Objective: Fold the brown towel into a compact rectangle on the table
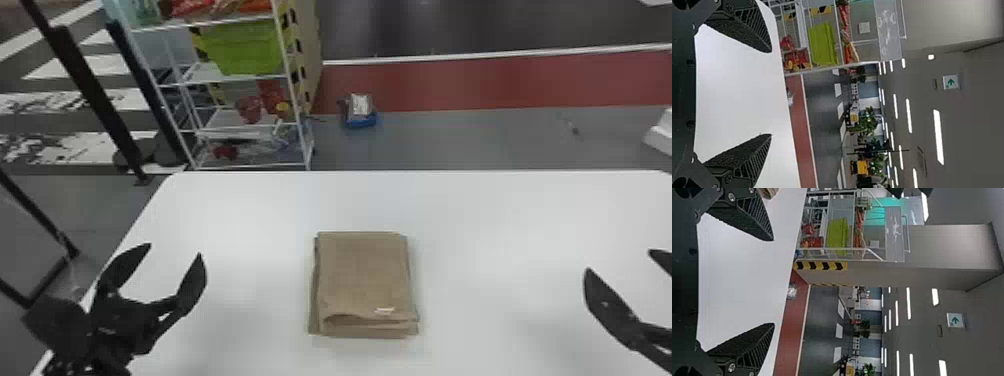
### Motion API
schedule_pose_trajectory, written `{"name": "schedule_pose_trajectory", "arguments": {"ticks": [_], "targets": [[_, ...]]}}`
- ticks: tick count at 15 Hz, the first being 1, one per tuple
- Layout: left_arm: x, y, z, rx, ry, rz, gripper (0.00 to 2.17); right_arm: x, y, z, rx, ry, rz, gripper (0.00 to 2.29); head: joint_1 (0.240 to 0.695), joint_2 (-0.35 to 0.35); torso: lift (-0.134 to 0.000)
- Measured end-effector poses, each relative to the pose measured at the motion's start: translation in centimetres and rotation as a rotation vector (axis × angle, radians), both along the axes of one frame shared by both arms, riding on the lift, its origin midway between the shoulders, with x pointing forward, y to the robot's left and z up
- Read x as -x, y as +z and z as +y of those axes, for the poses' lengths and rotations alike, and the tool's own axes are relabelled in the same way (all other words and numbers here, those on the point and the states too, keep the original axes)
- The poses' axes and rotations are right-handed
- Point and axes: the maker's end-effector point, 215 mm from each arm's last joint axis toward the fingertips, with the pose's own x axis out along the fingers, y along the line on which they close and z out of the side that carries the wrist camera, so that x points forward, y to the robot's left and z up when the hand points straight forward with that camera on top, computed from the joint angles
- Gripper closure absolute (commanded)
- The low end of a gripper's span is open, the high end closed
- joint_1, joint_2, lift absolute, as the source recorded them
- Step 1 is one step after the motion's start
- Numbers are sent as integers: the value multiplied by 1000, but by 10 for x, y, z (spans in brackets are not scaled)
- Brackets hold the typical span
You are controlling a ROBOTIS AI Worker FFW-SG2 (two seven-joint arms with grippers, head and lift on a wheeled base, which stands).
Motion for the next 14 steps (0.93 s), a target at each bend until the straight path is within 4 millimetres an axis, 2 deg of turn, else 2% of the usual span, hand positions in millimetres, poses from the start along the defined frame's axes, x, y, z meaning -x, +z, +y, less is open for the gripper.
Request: {"name": "schedule_pose_trajectory", "arguments": {"ticks": [14], "targets": [[2,0,-5,1,-19,-5,134,-3,-5,5,-7,-4,18,124,695,165,-124]]}}
